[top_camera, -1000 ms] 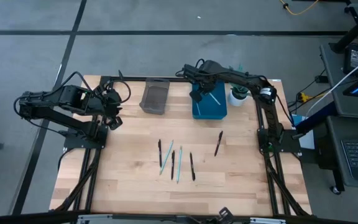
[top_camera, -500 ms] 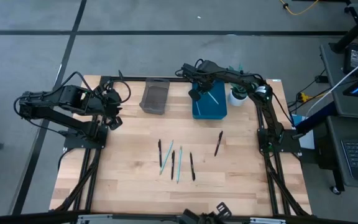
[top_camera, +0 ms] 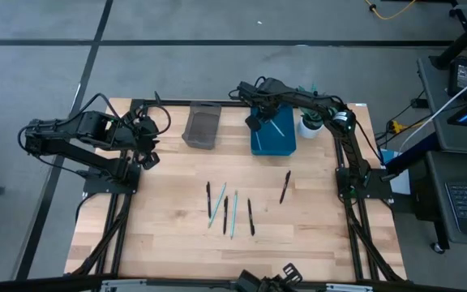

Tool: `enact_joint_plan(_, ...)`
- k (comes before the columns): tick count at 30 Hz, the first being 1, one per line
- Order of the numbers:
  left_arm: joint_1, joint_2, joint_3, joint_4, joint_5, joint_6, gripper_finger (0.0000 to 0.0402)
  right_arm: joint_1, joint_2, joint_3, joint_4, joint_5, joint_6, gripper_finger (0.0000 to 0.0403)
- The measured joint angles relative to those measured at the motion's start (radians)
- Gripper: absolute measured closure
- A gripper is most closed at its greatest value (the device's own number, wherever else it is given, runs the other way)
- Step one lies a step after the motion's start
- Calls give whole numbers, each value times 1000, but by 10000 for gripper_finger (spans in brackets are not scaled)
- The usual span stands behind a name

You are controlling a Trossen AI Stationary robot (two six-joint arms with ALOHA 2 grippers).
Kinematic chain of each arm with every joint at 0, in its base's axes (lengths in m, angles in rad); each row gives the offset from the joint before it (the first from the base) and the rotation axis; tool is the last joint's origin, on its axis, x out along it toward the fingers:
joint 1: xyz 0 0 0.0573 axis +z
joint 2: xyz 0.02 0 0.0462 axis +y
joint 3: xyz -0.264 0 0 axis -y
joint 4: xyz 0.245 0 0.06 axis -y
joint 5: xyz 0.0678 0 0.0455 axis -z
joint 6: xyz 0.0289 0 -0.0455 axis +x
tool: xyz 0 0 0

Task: Sort pens & pencils
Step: Put the right light blue pencil into the blue bin

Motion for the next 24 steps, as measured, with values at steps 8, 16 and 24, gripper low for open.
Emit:
enact_joint_plan(8, 0, 0, 0, 0, 0, 0, 329, 0, 0, 0, -12, 27, 2, 262)
enact_joint_plan(16, 0, 0, 0, 0, 0, 13, 329, 67, 0, 109, -170, 30, 33, 227)
enact_joint_plan(24, 0, 0, 0, -1, 0, 16, 329, 279, -2, 294, -199, -93, 103, 227)
